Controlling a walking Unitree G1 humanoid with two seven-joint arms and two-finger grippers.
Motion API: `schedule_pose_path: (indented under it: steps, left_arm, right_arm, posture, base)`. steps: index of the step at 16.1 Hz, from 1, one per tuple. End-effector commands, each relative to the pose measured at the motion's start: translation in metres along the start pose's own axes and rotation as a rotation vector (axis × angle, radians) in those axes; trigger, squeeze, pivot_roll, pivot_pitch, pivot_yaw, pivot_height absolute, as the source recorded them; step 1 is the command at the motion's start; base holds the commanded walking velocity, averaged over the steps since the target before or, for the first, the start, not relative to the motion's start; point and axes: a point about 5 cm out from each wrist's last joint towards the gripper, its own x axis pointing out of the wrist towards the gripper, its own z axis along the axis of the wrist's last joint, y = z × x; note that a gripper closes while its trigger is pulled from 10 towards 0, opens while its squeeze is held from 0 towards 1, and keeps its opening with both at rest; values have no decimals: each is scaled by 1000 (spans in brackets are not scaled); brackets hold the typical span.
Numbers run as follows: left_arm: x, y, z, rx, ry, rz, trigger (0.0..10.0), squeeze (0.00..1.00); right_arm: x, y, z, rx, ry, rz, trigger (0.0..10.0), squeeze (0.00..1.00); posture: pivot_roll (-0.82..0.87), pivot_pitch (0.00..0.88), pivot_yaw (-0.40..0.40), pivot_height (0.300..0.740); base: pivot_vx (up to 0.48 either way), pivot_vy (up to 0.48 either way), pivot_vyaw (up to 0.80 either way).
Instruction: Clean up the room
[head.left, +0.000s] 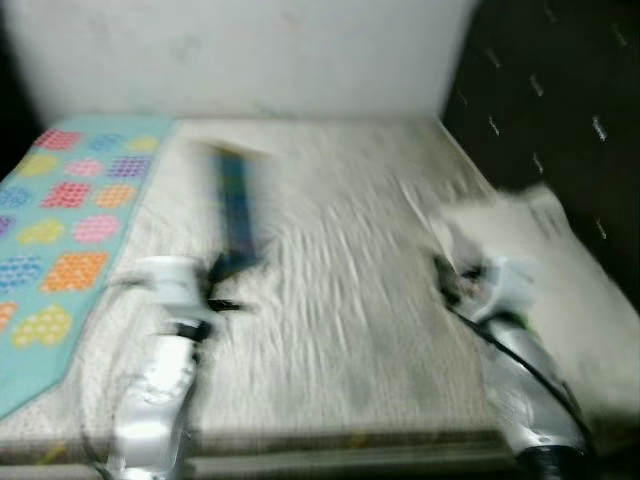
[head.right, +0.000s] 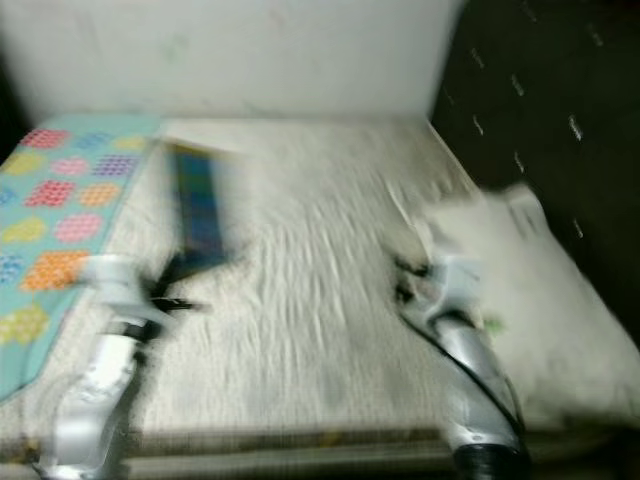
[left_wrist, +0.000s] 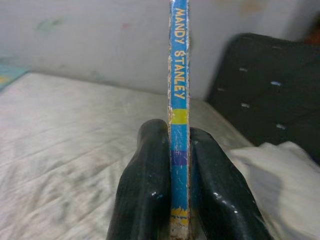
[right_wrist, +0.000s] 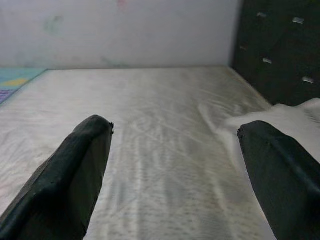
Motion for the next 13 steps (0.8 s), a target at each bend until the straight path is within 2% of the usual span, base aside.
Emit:
schedule_pose_path:
  steps: [1,3,7,9,13]
  left_arm:
    - [-2,15,18,42,-68,52,10000,0]
    - [0,20,16,35,-54,103,10000,0]
    - [-1,20,15,39,-49,118,10000,0]
    - [0,20,15,41,-49,119,10000,0]
    - [0,18,15,34,-50,120,10000,0]
  right_arm:
    - [8,20,11,9,-46,66,10000,0]
    - [8,20,12,5,-46,67,10000,0]
    - [8,20,12,-2,-47,77,10000,0]
    - [9,23,13,-9,-53,91,10000,0]
    - [8,23,13,-15,-51,100,10000,0]
  posture:
    - [-3,0,-30,740]
    - [-5,0,-33,740]
    - [-4,0,-38,740]
    - [-5,0,-39,740]
    - [-7,0,-44,740]
  base:
    - [341,0,0]
    - [0,0,0]
    - [0,0,0]
    - [0,0,656]
    - [0,-195,719]
